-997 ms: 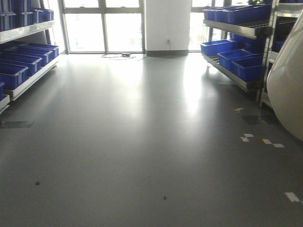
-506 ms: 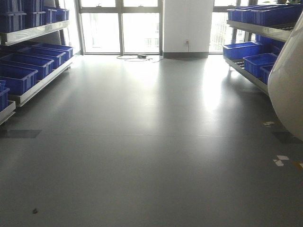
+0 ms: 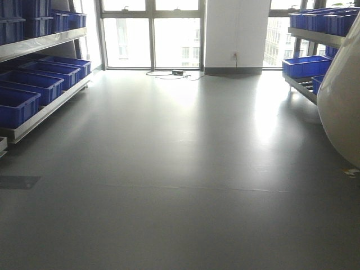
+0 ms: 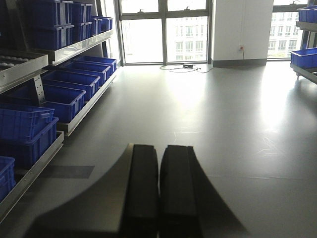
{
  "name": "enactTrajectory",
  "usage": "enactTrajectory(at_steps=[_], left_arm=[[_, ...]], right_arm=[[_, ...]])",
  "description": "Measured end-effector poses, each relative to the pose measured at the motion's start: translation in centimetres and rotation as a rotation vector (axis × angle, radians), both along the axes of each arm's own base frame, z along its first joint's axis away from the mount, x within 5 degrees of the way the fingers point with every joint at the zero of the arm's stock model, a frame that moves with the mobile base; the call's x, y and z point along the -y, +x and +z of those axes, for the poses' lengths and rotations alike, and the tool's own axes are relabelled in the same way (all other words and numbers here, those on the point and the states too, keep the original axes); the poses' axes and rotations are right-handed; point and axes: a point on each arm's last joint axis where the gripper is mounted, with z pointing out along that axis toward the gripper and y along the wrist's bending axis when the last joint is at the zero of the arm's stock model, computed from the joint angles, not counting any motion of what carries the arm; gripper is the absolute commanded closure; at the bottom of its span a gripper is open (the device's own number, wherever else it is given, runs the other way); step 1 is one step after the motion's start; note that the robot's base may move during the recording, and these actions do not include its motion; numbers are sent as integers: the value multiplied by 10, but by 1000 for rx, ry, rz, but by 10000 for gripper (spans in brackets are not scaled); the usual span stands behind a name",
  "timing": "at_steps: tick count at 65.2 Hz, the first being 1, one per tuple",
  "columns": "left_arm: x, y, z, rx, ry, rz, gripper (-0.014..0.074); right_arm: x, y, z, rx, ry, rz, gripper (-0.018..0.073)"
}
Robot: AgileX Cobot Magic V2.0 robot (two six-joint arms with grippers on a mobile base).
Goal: Move white bin to right shelf second layer
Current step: 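Turn and drive the base toward the blue-crate roller shelf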
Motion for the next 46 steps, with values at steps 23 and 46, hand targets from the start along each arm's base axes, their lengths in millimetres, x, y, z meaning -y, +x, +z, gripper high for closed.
enactTrajectory(at_steps=[23,46], left_arm=[[0,0,0,0,0,0,512],[0,0,0,0,0,0,512]], right_arm=[[0,0,0,0,0,0,506],[0,0,0,0,0,0,506]])
